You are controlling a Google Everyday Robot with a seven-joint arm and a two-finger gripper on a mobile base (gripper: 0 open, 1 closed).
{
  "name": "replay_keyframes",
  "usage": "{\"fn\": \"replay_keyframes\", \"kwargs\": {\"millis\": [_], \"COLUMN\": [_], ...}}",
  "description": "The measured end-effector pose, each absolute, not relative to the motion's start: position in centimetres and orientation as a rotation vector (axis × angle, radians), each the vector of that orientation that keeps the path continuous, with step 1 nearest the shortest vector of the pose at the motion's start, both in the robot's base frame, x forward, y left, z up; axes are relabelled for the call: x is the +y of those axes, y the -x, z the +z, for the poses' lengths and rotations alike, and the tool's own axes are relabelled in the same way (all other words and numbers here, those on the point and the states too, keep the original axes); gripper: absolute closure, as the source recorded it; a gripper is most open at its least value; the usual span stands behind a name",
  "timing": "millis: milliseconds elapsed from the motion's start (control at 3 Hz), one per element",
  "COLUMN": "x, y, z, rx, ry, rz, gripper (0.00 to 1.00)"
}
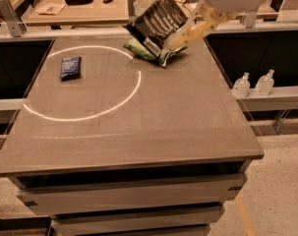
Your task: Move rxbar chocolate near green jalapeno chip bag
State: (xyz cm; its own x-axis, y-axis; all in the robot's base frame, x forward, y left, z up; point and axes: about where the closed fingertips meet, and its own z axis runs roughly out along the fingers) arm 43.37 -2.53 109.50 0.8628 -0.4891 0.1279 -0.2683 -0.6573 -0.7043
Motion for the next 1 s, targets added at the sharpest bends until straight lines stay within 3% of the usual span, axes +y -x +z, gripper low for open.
{"fn": "replay_keyframes", "kwargs": {"millis": [1000], "x": [0.1], "y": [-50.1], "z": [117.7], "rx": [0.528], "ry": [1.799], "rz": [0.167], "gripper": [1.0]}}
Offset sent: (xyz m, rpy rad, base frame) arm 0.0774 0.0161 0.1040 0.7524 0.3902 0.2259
